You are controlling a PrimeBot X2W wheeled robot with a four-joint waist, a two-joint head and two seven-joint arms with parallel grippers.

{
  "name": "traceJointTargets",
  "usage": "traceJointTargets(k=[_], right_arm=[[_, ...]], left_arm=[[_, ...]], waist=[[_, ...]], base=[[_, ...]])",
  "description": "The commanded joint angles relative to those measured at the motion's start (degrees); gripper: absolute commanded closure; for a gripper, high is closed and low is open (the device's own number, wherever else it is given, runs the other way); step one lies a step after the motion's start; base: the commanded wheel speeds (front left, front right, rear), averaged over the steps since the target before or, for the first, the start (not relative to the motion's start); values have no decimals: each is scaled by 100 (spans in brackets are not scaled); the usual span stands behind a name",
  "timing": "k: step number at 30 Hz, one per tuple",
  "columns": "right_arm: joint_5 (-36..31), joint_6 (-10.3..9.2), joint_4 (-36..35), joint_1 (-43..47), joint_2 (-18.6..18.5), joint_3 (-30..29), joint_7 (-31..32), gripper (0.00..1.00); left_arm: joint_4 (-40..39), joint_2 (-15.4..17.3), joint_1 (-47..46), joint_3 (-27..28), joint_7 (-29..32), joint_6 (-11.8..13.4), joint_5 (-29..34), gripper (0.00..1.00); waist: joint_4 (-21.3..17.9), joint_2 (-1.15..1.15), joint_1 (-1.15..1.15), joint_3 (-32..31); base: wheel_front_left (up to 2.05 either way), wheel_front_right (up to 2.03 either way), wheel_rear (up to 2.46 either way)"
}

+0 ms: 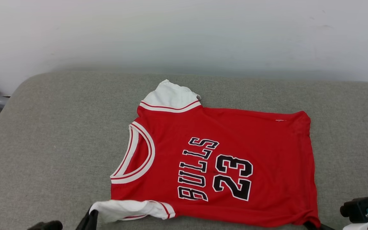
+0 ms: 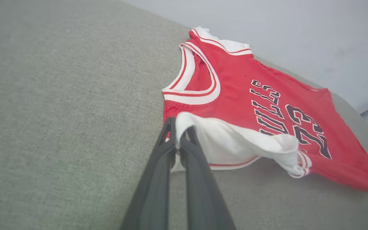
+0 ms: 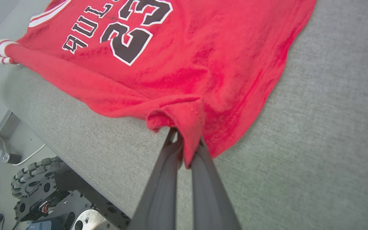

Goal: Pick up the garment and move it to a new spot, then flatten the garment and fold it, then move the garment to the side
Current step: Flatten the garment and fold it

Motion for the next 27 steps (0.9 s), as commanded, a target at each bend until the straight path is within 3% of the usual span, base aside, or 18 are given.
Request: traceJointTargets(k=[1, 7, 13, 27], right_arm=[[-34, -6, -61, -87, 37, -45, 40, 100], [28, -6, -246, -251, 65, -287, 173, 100], [-11, -6, -333, -567, 60, -430, 354, 100], [-139, -7, 227, -1505, 304, -477, 682, 100]], left_arm=[[-27, 91, -200, 15, 33, -25, 74, 100], [7, 397, -996, -84, 412, -184, 265, 100], [413, 498, -1867, -272, 750, -479, 406, 100], [2158, 348, -3667, -649, 863, -913, 522, 100]], waist=[[-35, 0, 0, 44], [-165, 0, 0, 304], [-273, 0, 0, 691], [-373, 0, 0, 1512]], base=[[0, 0, 0], [0, 0, 0], [0, 0, 0], [0, 0, 0]])
